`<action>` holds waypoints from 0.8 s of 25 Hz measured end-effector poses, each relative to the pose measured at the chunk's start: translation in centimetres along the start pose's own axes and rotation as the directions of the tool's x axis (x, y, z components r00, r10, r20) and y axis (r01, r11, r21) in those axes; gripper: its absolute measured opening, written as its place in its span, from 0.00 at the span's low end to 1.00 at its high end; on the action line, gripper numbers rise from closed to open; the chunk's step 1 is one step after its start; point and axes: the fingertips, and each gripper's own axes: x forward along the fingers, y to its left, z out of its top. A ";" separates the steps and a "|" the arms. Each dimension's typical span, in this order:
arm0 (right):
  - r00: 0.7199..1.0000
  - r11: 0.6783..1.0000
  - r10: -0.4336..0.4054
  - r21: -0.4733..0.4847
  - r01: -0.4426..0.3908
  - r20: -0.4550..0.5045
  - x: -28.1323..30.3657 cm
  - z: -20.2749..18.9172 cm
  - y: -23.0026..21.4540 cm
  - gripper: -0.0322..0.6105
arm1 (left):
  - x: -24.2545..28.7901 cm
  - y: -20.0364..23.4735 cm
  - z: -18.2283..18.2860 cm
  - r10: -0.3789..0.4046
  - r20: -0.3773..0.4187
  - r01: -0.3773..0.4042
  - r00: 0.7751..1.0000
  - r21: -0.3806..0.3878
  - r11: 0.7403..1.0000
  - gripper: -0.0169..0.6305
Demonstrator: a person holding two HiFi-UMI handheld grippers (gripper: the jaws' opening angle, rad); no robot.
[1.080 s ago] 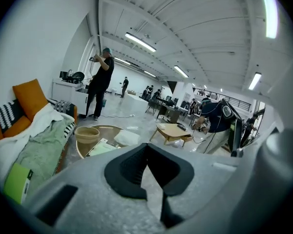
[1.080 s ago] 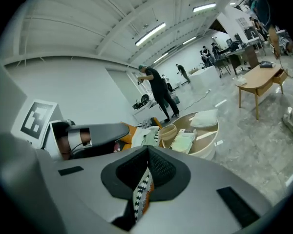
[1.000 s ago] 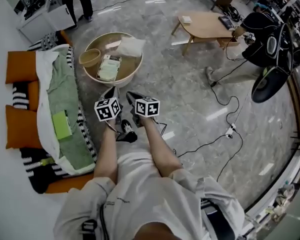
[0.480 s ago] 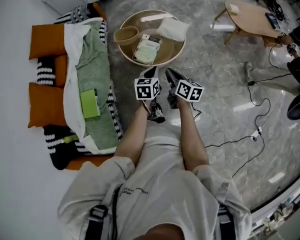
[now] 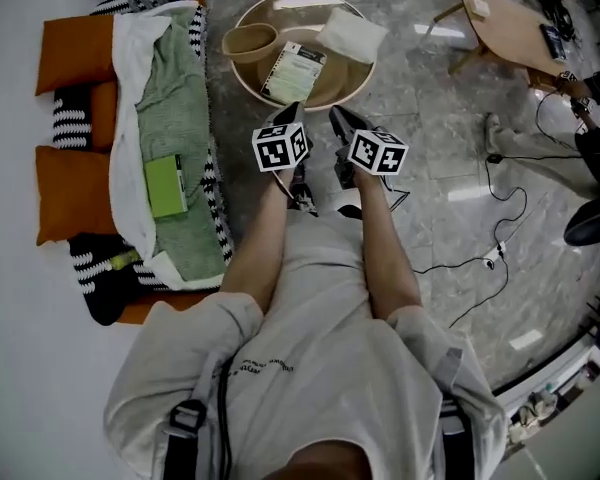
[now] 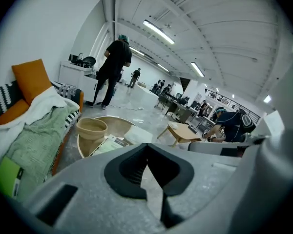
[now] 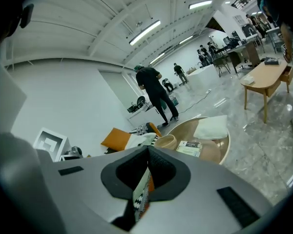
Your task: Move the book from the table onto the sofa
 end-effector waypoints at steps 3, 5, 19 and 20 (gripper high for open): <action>0.998 0.998 -0.057 0.015 0.057 0.010 -0.4 0.6 -1.6 0.06 | -0.2 0.3 -0.8 0.000 -0.019 0.000 1.000 -0.020 1.000 0.04; 0.996 0.995 -0.093 0.035 0.092 0.018 -0.6 0.5 -2.6 0.06 | -0.1 0.6 -0.9 0.008 -0.023 -0.009 1.000 -0.038 0.999 0.04; 0.997 0.997 -0.074 -0.002 0.074 -0.020 3.4 1.6 -4.3 0.06 | 1.8 3.7 0.7 0.069 -0.014 -0.070 0.997 -0.087 0.994 0.04; 0.997 0.998 -0.068 -0.020 0.068 -0.040 3.8 1.8 -4.5 0.06 | 2.0 3.8 0.8 0.078 -0.012 -0.079 0.997 -0.095 0.992 0.04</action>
